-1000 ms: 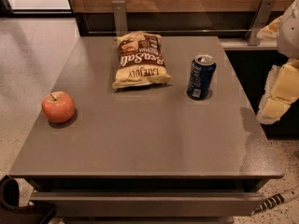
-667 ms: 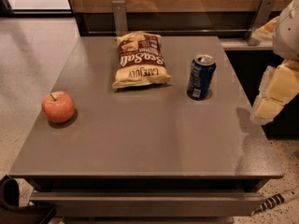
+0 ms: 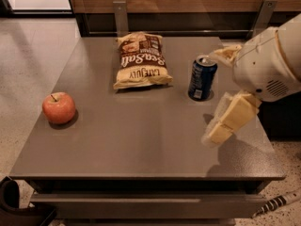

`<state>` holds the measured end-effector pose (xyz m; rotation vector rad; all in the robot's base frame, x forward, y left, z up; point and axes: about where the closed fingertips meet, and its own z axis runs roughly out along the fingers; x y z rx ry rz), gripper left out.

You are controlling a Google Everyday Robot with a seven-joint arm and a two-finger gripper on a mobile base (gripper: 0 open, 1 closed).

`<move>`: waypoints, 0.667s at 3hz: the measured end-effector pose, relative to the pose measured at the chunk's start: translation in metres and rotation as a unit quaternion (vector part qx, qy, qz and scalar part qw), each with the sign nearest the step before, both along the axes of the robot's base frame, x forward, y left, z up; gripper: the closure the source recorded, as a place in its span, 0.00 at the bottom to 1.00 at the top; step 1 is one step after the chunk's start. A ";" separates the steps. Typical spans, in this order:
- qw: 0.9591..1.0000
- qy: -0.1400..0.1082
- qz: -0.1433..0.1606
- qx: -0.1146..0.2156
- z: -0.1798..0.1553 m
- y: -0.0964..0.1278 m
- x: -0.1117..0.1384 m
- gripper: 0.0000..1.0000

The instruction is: Pick apple

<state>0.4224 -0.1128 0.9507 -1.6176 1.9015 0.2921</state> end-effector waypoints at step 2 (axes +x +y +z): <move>0.975 0.002 0.034 0.220 -0.044 0.106 0.018 0.00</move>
Offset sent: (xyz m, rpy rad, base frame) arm 0.0357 0.1336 -0.0577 0.6167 0.0179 0.0692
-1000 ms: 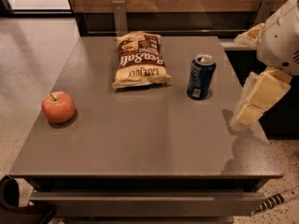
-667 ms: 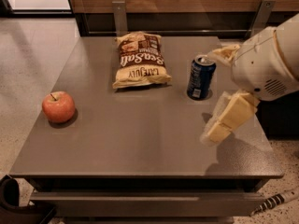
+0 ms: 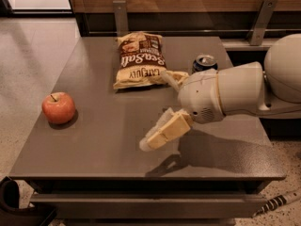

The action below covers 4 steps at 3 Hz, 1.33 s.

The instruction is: Pick apple

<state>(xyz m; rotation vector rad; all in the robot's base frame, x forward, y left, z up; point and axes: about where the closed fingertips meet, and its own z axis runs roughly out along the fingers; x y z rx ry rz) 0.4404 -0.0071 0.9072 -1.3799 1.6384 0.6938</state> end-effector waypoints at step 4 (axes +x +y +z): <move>0.994 0.015 0.055 0.098 -0.027 0.128 0.026 0.00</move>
Offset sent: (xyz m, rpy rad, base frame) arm 0.0043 0.0232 0.0027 0.0615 -0.0103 -0.0152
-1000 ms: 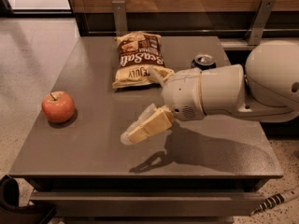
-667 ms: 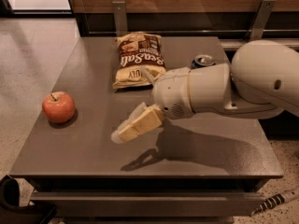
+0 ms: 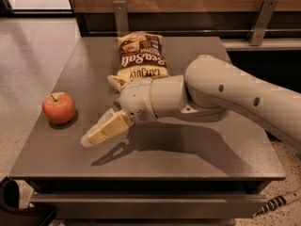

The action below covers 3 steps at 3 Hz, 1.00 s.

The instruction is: Pick apple

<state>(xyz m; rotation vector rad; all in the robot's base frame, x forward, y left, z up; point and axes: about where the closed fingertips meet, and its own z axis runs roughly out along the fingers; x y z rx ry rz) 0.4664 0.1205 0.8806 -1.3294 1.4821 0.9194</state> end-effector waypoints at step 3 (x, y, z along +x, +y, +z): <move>1.000 0.003 0.025 0.004 -0.031 0.090 0.018 0.00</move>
Offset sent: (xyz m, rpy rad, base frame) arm 0.0194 0.0967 -0.0308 -0.0154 0.0051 0.0529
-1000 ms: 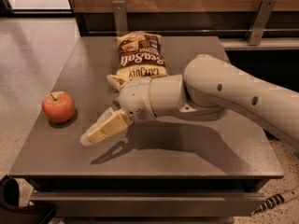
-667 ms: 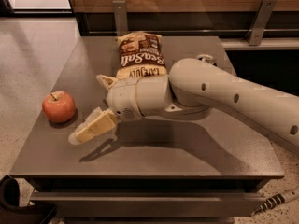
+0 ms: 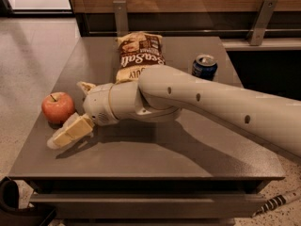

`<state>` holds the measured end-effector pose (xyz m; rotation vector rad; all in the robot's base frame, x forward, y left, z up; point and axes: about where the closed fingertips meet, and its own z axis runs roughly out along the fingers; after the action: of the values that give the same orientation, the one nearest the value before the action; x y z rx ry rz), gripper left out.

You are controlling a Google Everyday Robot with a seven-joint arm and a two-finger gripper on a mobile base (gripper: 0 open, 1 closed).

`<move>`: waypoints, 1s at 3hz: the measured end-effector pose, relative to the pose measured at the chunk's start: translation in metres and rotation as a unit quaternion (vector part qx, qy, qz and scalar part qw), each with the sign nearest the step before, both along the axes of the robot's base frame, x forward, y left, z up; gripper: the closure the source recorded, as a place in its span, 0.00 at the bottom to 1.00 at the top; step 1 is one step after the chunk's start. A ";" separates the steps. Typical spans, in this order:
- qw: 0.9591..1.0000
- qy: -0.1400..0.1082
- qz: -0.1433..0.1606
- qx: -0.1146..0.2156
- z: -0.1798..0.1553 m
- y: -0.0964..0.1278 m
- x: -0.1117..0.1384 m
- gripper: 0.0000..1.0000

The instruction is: Pick apple

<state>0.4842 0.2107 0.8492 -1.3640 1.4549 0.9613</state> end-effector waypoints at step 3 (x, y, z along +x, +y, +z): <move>0.999 0.005 0.039 0.015 -0.010 0.037 -0.004 0.49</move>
Offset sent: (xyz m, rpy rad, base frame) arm -0.0071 0.0552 -0.0124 0.0616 0.0112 0.1515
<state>0.4805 0.2476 0.8391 -1.4052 1.3978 1.0368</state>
